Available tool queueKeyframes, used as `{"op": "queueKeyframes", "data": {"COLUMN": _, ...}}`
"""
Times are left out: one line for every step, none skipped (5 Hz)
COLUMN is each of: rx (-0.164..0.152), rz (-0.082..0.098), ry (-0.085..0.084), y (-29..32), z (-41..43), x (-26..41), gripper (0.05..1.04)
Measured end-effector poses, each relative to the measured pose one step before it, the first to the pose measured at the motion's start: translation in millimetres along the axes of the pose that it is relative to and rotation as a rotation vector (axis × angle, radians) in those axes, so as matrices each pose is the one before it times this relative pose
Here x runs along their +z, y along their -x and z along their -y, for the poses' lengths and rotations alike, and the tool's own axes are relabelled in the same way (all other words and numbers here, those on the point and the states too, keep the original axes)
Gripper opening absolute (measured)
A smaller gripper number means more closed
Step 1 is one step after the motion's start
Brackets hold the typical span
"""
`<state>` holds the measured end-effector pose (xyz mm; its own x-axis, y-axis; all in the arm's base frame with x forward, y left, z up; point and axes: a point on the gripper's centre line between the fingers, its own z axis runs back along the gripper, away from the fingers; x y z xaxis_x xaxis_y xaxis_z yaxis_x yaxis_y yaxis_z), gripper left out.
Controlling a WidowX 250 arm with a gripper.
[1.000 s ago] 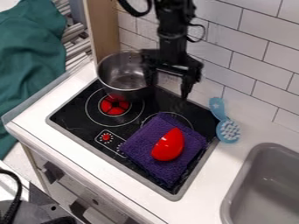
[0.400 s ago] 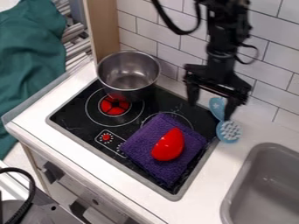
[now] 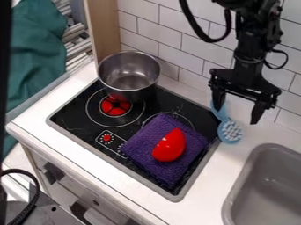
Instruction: PUTS A BLUE BRUSH ON LEFT SIDE
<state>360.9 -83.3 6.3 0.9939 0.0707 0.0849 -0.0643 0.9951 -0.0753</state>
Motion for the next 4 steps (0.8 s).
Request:
{"op": "queueKeyframes", "data": {"rx": 0.0698, "rz": -0.0431, "ry": -0.01, "y": -2.42, "z": -20.98, "x": -19.18, "gripper": 1.004}}
{"op": "queueKeyframes", "data": {"rx": 0.044, "rz": -0.0356, "ry": -0.0182, "y": -3.87, "z": -17.66, "x": -12.05, "gripper": 1.004}}
{"op": "queueKeyframes", "data": {"rx": -0.002, "rz": -0.0043, "ry": -0.0212, "y": -3.47, "z": -1.13, "x": -3.05, "gripper": 1.004}}
{"op": "queueKeyframes", "data": {"rx": -0.0151, "rz": -0.0172, "ry": -0.0258, "y": 2.4, "z": 4.69, "x": -7.58, "gripper": 1.005}}
